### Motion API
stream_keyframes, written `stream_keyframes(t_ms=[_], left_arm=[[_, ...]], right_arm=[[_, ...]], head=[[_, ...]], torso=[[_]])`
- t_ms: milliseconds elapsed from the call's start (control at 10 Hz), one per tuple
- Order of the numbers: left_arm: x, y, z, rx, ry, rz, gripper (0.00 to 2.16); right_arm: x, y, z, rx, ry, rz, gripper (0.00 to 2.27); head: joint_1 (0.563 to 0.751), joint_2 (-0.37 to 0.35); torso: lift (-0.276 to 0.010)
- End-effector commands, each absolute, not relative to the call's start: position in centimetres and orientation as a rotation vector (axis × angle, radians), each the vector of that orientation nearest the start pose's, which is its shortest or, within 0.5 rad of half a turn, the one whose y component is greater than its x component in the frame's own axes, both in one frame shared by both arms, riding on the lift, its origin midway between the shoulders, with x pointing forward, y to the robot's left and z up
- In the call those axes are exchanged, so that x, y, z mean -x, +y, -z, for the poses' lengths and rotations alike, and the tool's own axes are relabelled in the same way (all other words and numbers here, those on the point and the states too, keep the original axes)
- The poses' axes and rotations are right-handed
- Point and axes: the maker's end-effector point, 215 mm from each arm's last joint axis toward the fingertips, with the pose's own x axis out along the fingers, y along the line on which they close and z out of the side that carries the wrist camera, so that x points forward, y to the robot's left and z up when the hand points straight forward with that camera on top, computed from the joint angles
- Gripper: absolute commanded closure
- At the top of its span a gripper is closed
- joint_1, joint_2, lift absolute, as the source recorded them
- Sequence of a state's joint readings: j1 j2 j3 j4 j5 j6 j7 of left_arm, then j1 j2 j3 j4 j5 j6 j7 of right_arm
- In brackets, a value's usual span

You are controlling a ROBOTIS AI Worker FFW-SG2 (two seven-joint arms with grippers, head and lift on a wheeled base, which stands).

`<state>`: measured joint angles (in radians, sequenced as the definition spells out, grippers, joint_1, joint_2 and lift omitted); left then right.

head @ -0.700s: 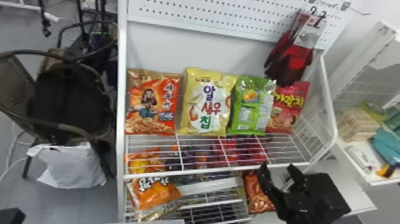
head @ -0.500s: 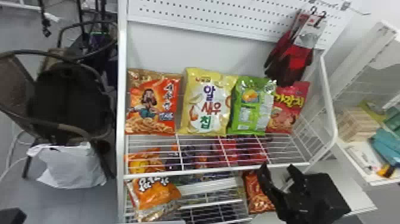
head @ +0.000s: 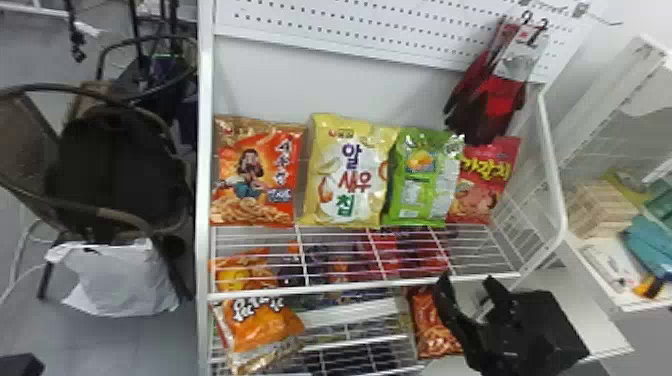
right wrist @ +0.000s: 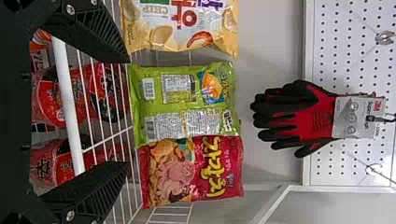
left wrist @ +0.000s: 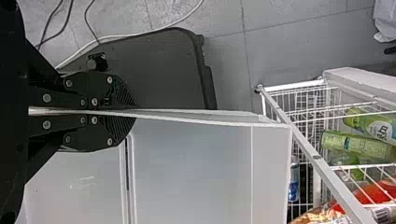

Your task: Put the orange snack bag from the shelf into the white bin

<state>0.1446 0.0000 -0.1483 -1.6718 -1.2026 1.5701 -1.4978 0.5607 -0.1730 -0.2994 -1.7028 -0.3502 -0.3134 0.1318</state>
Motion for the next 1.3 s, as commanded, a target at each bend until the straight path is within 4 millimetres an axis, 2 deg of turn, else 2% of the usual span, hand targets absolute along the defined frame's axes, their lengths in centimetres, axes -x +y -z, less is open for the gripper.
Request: stream_keyframes(t_ms=[0, 400, 600, 900, 1200], left_arm=[[-23.5, 19.8, 59.4, 0.133, 1.624, 0.36, 2.14], [-22.6, 19.6, 59.7, 0.123, 1.638, 0.365, 2.14], [-22.1, 19.7, 59.9, 0.118, 1.644, 0.361, 2.14], [-21.8, 19.6, 60.0, 0.108, 1.649, 0.361, 2.14], [-21.1, 19.6, 60.1, 0.108, 1.651, 0.359, 2.14]], right_arm=[[-38.8, -41.7, 39.9, -0.042, 0.027, 0.145, 0.11], [-42.4, -35.5, 37.0, -0.068, 0.043, 0.051, 0.11], [-44.6, -32.5, 35.6, -0.07, 0.07, 0.005, 0.12], [-48.0, -26.2, 34.0, -0.035, 0.135, -0.085, 0.12], [-50.1, -22.3, 34.5, -0.011, 0.207, -0.139, 0.12]], head=[[0.695, -0.35], [0.695, -0.345], [0.695, -0.274], [0.695, -0.181], [0.695, -0.077]], torso=[[0.001], [0.001], [0.001], [0.001], [0.001]])
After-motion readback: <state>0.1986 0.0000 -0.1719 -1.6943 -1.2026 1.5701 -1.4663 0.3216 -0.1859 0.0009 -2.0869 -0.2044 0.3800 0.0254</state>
